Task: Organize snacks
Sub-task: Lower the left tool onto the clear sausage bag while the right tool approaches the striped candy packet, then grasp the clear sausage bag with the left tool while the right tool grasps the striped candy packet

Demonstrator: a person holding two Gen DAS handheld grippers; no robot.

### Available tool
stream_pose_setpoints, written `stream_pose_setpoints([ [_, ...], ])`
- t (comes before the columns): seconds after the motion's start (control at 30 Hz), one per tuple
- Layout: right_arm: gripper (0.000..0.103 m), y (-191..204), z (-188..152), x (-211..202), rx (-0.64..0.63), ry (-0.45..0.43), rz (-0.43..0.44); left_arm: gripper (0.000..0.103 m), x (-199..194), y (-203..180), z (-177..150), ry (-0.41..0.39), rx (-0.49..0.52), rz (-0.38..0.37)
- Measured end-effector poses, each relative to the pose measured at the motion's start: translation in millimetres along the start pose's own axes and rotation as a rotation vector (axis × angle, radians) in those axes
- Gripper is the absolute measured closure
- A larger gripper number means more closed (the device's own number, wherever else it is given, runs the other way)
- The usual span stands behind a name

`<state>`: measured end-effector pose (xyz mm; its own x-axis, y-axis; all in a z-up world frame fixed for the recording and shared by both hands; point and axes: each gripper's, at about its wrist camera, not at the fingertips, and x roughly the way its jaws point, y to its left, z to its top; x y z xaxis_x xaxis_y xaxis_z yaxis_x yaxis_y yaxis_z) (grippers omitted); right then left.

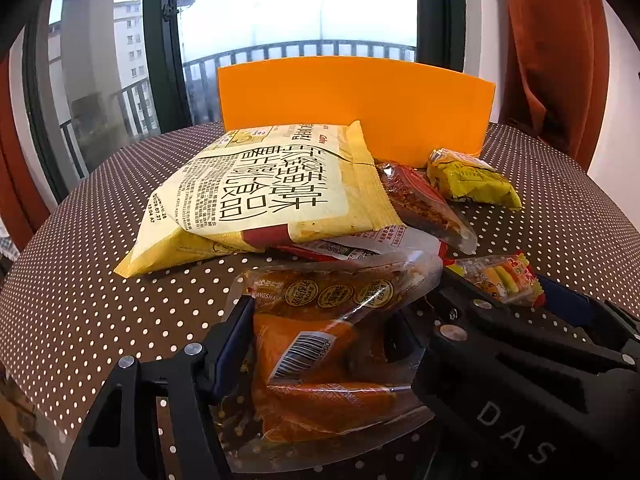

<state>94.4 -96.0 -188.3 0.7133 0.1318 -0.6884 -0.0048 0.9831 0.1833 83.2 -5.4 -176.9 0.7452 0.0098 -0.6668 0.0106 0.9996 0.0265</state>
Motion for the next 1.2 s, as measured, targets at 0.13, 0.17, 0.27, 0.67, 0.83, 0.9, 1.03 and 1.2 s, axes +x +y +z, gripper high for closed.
stream_pose_setpoints([
  [0.13,0.02,-1.4,-0.2,-0.5,0.007,-0.002,0.011,0.033,0.7,0.2,0.5,-0.002,0.012,-0.006],
  [0.17,0.02,-1.7,-1.2,-1.6,0.009,-0.003,0.016,0.033,1.2,1.0,0.7,-0.003,0.01,-0.008],
  [0.27,0.02,-3.0,-4.7,-4.4,-0.001,-0.011,0.031,0.033,1.8,3.6,1.3,-0.004,0.006,-0.018],
  [0.67,0.023,-5.1,-2.9,-3.7,-0.009,-0.01,0.01,0.033,3.2,-0.4,3.5,0.0,-0.007,0.028],
  [0.83,0.049,-0.9,1.9,2.3,-0.04,0.0,-0.035,0.033,3.2,-6.6,3.4,-0.016,0.014,0.067],
  [0.9,0.051,1.9,0.5,3.4,-0.059,-0.009,-0.057,0.033,1.6,-10.6,2.0,-0.026,0.028,0.086],
  [1.03,0.057,0.9,0.5,1.4,-0.049,-0.007,-0.035,0.034,1.0,-8.4,2.4,-0.012,0.007,0.059],
  [1.2,0.063,-0.8,-1.8,-6.1,-0.045,-0.01,-0.014,0.036,-3.2,-9.6,0.8,0.006,-0.012,0.011],
])
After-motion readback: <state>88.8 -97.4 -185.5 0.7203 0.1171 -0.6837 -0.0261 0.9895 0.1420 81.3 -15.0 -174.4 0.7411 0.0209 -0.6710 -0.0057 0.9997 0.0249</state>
